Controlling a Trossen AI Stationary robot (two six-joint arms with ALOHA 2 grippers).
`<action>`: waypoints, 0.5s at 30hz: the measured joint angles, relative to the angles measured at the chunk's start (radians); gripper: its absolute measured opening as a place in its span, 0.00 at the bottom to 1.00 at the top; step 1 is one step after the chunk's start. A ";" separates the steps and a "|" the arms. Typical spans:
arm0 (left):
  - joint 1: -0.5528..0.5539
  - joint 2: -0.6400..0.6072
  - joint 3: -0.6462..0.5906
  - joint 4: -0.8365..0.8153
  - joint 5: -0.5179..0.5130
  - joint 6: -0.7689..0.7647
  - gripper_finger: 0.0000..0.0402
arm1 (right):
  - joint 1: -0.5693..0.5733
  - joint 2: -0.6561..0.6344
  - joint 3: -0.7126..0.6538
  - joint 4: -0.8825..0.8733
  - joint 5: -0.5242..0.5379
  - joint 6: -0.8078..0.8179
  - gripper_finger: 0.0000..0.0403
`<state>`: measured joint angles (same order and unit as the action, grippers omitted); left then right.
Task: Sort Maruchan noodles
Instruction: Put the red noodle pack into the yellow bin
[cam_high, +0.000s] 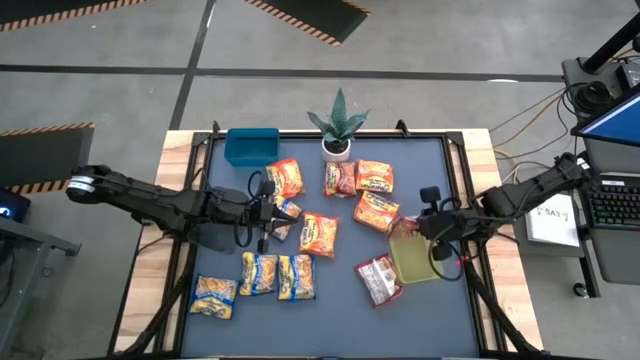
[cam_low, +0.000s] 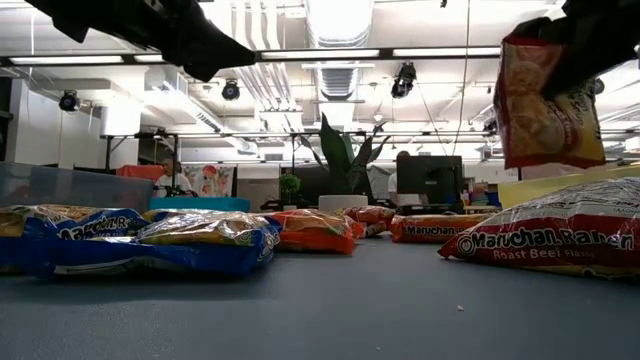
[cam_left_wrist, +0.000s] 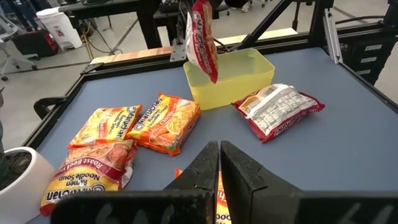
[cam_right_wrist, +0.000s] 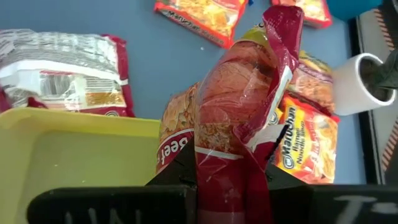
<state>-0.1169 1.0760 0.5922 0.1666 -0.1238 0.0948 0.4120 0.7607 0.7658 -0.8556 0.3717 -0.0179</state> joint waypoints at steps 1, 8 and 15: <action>0.000 0.000 0.000 -0.001 0.000 0.000 0.00 | 0.001 0.001 0.000 -0.001 0.001 0.000 0.08; 0.000 0.000 0.000 -0.005 0.000 0.000 0.00 | 0.001 0.040 0.000 -0.005 0.023 0.016 0.08; 0.000 0.000 0.000 -0.004 0.000 -0.001 0.00 | 0.001 0.111 0.000 -0.007 0.024 0.018 0.08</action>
<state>-0.1169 1.0760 0.5922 0.1621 -0.1238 0.0935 0.4126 0.8715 0.7658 -0.8623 0.3954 0.0000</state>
